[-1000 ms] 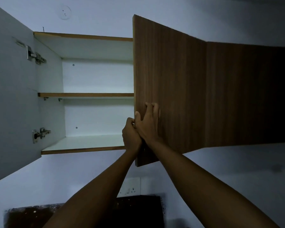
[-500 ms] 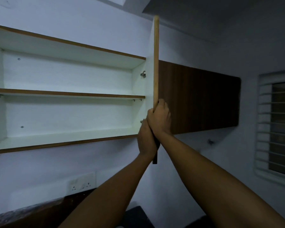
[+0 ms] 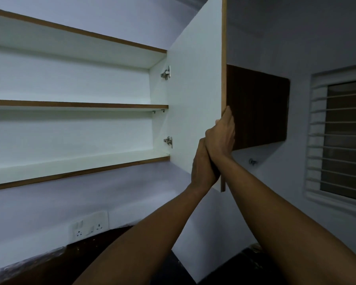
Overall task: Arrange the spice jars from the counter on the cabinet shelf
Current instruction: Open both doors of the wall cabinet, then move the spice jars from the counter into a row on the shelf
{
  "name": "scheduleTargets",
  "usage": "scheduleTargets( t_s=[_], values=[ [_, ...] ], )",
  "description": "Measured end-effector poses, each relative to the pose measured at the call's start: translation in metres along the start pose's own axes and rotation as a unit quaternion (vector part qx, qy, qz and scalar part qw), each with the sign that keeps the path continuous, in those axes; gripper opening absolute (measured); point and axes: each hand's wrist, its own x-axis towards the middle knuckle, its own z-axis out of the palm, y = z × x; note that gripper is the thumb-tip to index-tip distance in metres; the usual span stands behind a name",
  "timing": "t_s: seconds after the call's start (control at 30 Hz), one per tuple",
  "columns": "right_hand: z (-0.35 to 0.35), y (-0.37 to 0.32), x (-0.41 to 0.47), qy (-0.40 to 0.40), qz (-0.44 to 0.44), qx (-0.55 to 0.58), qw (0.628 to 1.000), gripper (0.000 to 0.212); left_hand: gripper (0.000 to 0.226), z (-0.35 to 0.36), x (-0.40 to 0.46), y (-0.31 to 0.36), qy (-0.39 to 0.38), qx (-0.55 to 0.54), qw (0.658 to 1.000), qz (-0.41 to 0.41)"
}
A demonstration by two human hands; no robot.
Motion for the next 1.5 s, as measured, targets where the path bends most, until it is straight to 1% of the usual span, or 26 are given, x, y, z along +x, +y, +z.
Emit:
scheduleTargets(
  t_s=[0.07,0.1,0.13,0.17,0.23,0.3,0.33,0.37,0.43,0.5,0.57,0.63,0.67,0.73,0.8,0.9,0.97,1.07,1.13,1.17,1.2,1.23,1.27,1.33,1.4,1.5],
  values=[
    [-0.001,0.016,0.009,0.014,0.011,-0.006,1.000,0.085,0.022,0.010,0.008,-0.006,-0.022,0.072,0.997,0.004],
    [-0.002,0.024,0.012,0.020,0.013,-0.011,1.000,0.088,0.035,0.016,0.016,-0.013,-0.026,0.080,0.996,0.008],
    [-0.002,0.031,0.013,0.027,0.011,-0.016,0.999,0.090,0.057,0.023,0.021,-0.017,-0.016,0.044,0.999,-0.012],
    [-0.001,0.037,0.014,0.036,0.005,-0.019,0.999,0.092,0.069,0.027,0.022,-0.021,-0.016,0.023,0.999,-0.017],
    [0.004,0.048,0.009,0.055,-0.011,-0.017,0.998,0.093,0.077,0.032,0.018,-0.027,-0.053,-0.026,0.998,-0.020],
    [0.012,0.056,-0.002,0.079,-0.035,-0.029,0.996,0.090,0.124,0.035,0.016,-0.045,-0.065,-0.048,0.996,-0.049],
    [0.017,0.061,-0.010,0.092,-0.055,-0.040,0.993,0.089,0.131,0.035,0.014,-0.058,-0.068,-0.032,0.995,-0.062],
    [0.023,0.067,-0.021,0.098,-0.080,-0.045,0.991,0.088,0.123,0.034,0.009,-0.071,-0.064,-0.008,0.995,-0.070],
    [0.041,0.082,-0.051,0.081,-0.132,-0.006,0.988,0.080,0.086,0.026,-0.006,-0.107,-0.069,0.036,0.992,-0.100],
    [0.065,0.107,-0.089,0.022,-0.127,0.074,0.989,0.064,0.059,0.019,-0.027,-0.151,-0.078,0.048,0.987,-0.130],
    [0.085,0.140,-0.131,-0.076,-0.074,0.113,0.988,0.052,0.056,0.010,-0.053,-0.188,-0.096,0.051,0.981,-0.159],
    [0.106,0.185,-0.175,-0.189,0.004,0.106,0.976,0.047,0.048,0.009,-0.079,-0.229,-0.091,0.055,0.979,-0.172],
    [0.112,0.203,-0.194,-0.219,0.038,0.103,0.970,0.045,0.046,0.009,-0.093,-0.242,-0.080,0.089,0.977,-0.175],
    [0.124,0.234,-0.237,-0.260,0.087,0.084,0.958,0.040,0.045,0.008,-0.132,-0.273,-0.088,0.165,0.962,-0.198],
    [0.135,0.260,-0.276,-0.304,0.129,0.053,0.942,0.038,0.050,0.006,-0.171,-0.294,-0.116,0.193,0.938,-0.265],
    [0.146,0.294,-0.325,-0.393,0.191,0.005,0.900,0.039,0.041,0.010,-0.218,-0.328,-0.191,0.247,0.916,-0.251],
    [0.145,0.311,-0.354,-0.447,0.191,-0.031,0.873,0.041,0.044,0.010,-0.244,-0.342,-0.241,0.301,0.893,-0.234],
    [0.146,0.330,-0.377,-0.517,0.205,-0.043,0.830,0.044,0.058,0.007,-0.267,-0.352,-0.283,0.314,0.862,-0.281],
    [0.144,0.337,-0.381,-0.535,0.199,-0.041,0.820,0.043,0.063,0.006,-0.273,-0.353,-0.304,0.299,0.854,-0.297],
    [0.136,0.337,-0.389,-0.537,0.200,-0.064,0.817,0.042,0.067,0.006,-0.279,-0.350,-0.326,0.312,0.841,-0.298],
    [0.136,0.338,-0.391,-0.531,0.199,-0.080,0.820,0.041,0.074,0.003,-0.278,-0.353,-0.360,0.332,0.820,-0.296],
    [0.151,0.345,-0.426,-0.567,0.202,-0.095,0.793,0.040,0.078,-0.010,-0.309,-0.375,-0.398,0.347,0.774,-0.350],
    [0.154,0.347,-0.437,-0.581,0.212,-0.101,0.779,0.041,0.079,-0.015,-0.321,-0.381,-0.423,0.355,0.742,-0.379],
    [0.140,0.346,-0.445,-0.618,0.233,-0.118,0.742,0.047,0.082,-0.018,-0.338,-0.381,-0.452,0.360,0.713,-0.396],
    [0.143,0.352,-0.446,-0.637,0.232,-0.110,0.727,0.057,0.087,-0.018,-0.335,-0.382,-0.449,0.333,0.715,-0.420],
    [0.142,0.356,-0.453,-0.651,0.210,-0.124,0.719,0.073,0.080,-0.023,-0.332,-0.388,-0.443,0.338,0.716,-0.421]
  ],
)
